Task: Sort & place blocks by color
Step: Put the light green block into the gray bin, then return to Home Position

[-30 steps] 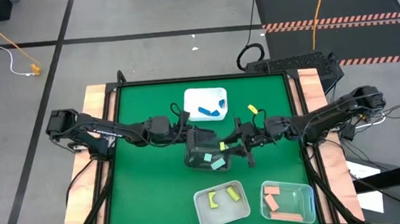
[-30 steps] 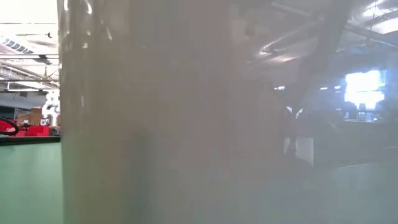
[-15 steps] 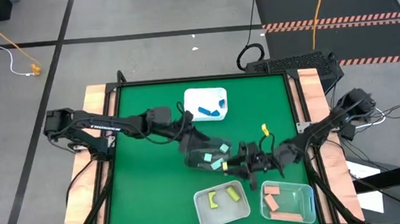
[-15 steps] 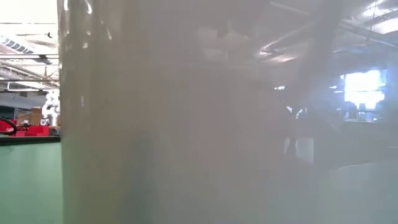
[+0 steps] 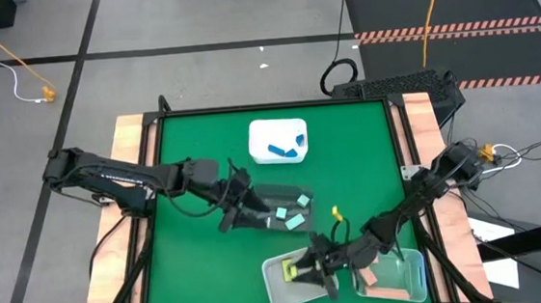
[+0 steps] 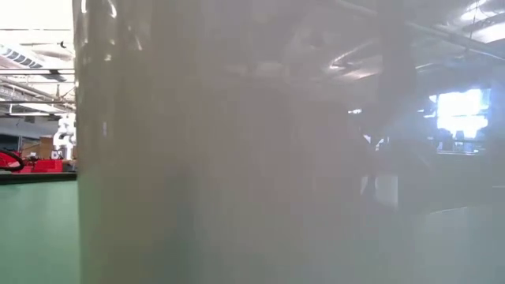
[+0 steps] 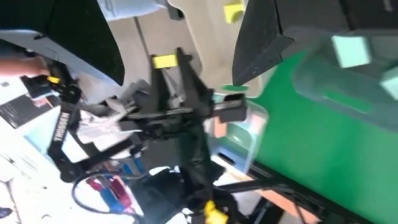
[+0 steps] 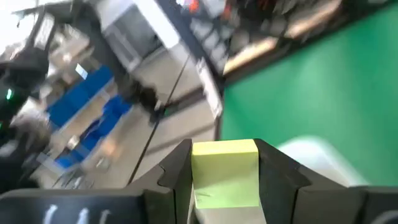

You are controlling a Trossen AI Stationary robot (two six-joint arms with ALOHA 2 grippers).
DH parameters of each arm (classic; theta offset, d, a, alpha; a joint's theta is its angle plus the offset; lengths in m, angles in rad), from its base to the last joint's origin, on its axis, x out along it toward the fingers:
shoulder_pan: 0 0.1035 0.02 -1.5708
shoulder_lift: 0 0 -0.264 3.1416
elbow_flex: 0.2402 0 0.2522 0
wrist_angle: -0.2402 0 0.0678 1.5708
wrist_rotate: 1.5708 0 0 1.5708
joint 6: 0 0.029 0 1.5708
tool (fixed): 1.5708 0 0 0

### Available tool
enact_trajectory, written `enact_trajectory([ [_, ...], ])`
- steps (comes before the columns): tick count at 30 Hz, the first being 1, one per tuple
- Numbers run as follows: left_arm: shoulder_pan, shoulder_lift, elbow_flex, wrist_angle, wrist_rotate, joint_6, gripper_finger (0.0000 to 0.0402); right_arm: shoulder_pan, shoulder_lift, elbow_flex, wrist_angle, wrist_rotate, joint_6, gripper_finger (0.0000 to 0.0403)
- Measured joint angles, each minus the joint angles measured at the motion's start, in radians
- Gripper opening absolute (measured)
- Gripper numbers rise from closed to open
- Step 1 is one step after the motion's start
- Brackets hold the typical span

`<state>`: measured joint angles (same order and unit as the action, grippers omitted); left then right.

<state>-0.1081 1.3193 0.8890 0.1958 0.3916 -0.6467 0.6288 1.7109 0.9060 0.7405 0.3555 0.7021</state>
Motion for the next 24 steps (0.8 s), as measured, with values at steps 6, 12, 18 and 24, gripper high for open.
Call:
enact_trajectory([
  [6,-0.076,-0.029,0.0,-0.037,-0.002,-0.01,0.0296,0.023,0.023,0.028,-0.177,-0.073,0.117,0.0129],
  [12,-0.139,-0.032,0.0,-0.045,-0.003,-0.011,0.0298,0.024,0.022,0.028,-0.26,-0.072,0.192,0.0133],
  [18,-0.176,-0.032,0.0,-0.044,-0.004,-0.013,0.0303,0.02,0.021,0.028,-0.259,-0.071,0.203,0.017],
  [24,-0.191,-0.032,0.0,-0.044,-0.005,-0.013,0.0304,0.019,0.018,0.028,-0.26,-0.071,0.197,0.023],
])
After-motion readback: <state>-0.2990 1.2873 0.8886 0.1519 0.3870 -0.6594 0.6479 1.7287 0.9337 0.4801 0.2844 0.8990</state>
